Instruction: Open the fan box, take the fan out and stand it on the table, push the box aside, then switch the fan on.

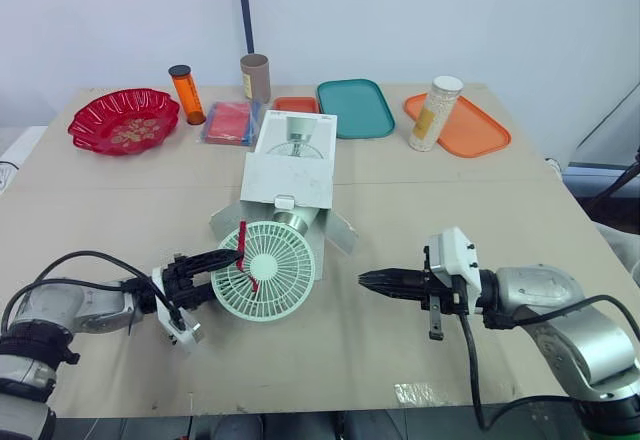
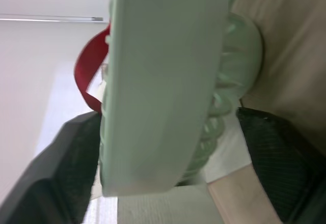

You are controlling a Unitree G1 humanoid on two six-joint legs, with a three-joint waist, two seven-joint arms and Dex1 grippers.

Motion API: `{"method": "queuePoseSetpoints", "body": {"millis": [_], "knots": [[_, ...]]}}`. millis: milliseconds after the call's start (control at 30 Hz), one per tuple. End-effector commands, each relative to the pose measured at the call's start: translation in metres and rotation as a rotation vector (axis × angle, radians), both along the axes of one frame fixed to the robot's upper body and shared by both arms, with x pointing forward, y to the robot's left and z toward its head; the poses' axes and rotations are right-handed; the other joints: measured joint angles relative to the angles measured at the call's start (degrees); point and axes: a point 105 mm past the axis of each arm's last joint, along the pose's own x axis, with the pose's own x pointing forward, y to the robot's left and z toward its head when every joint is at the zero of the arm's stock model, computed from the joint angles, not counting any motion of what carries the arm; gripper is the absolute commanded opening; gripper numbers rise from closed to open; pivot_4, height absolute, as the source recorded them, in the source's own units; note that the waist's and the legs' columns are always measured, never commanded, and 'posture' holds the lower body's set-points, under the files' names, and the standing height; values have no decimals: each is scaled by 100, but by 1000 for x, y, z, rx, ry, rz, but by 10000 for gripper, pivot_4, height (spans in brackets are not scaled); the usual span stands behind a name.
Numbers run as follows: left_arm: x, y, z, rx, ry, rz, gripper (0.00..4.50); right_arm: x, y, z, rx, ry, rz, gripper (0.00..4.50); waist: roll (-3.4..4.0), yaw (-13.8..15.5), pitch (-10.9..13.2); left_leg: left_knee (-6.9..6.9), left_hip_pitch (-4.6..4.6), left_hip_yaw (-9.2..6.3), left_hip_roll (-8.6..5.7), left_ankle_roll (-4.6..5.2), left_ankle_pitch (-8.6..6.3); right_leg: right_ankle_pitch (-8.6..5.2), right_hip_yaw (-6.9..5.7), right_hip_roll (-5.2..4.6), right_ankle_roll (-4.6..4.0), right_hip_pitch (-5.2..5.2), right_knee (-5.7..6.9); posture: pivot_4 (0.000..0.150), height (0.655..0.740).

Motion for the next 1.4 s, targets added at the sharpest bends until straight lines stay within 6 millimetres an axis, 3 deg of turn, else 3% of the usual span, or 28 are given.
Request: {"method": "queuePoseSetpoints", "body": {"millis": [33, 100, 533, 833, 1400], "knots": [[0, -1, 5, -8, -27, -20, 27629, -2, -1, 9, 1, -48, 3, 0, -1, 0, 0, 0, 0, 0, 0, 0, 0, 0, -1, -1, 0, 0, 0, 1500, 7400], [-1, -2, 4, -4, -27, -26, 20535, -2, -1, 8, -1, -48, 1, 0, 0, 0, -1, 0, 1, 0, -1, 0, 0, 0, -1, -1, 0, 0, 2, 1500, 7400], [-8, 0, -2, -2, -10, -38, 20535, -1, 2, 8, 2, -51, 7, 0, -3, 4, -4, 4, 2, 0, -2, 0, 0, 0, -5, -4, 0, 1, 6, 1500, 7400], [-23, 3, 7, -50, 22, -28, 20535, 0, 5, 7, 7, -50, 24, 0, -6, 2, -6, 7, 3, 1, -2, 0, 0, 1, -9, -8, -2, 1, 9, 1500, 7400], [-90, 4, 41, -206, 221, 93, 20535, 9, 19, 13, 42, -50, 131, 0, -5, -13, -7, 8, 16, 14, 3, 1, 0, 5, -20, -18, -9, 2, 15, 1500, 7400]]}}
